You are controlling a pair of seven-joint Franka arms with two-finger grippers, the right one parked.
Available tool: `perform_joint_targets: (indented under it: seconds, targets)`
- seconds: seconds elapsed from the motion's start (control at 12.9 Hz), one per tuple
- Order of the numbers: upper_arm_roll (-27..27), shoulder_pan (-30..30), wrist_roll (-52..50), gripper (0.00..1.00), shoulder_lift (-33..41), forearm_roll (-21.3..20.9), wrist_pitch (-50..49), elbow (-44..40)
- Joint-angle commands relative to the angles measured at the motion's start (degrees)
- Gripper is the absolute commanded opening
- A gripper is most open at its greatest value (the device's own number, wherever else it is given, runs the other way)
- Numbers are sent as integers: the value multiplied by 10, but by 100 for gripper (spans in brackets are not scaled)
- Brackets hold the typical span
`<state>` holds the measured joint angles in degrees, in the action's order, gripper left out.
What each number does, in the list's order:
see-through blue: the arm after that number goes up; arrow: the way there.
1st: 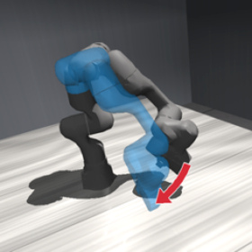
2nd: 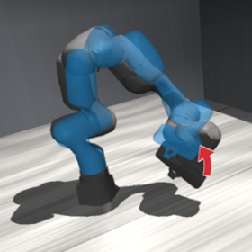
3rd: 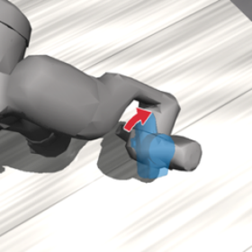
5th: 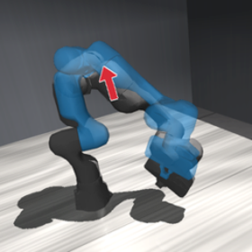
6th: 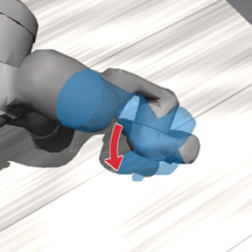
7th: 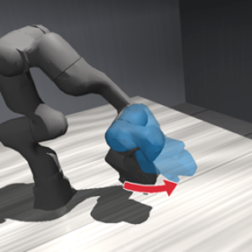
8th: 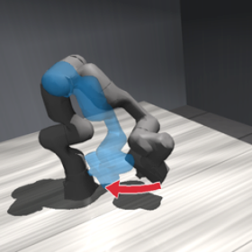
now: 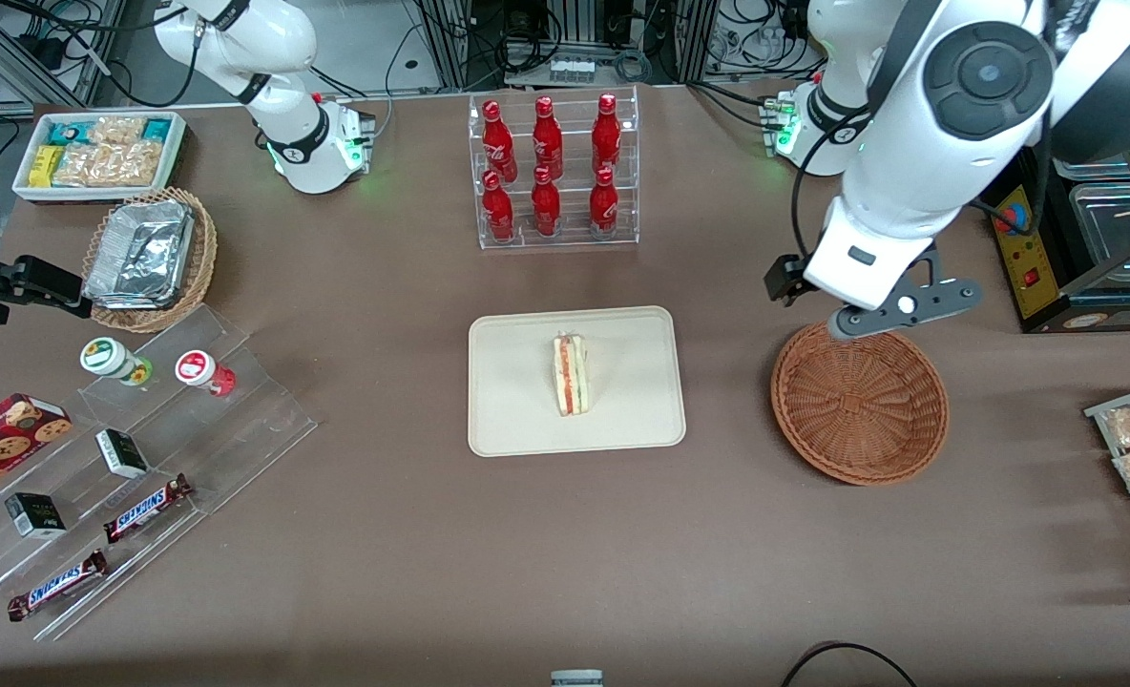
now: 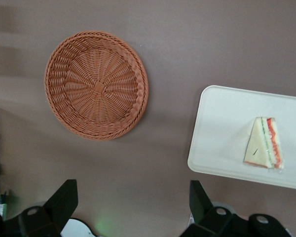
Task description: Place sandwich from basket to tray
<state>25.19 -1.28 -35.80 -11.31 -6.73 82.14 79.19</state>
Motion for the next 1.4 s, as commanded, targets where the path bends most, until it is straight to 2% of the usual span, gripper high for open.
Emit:
perform_joint_targets:
  seconds: [0.0, 0.23, 0.7, 1.32]
  targets:
    - [-54, 1, 68, 100, 62, 36, -13, 39]
    - [-103, -6, 146, 100, 89, 41, -44, 39]
    - [-238, -48, 274, 100, 114, 65, -64, 39]
    - [-267, -50, 305, 100, 132, 59, -56, 36]
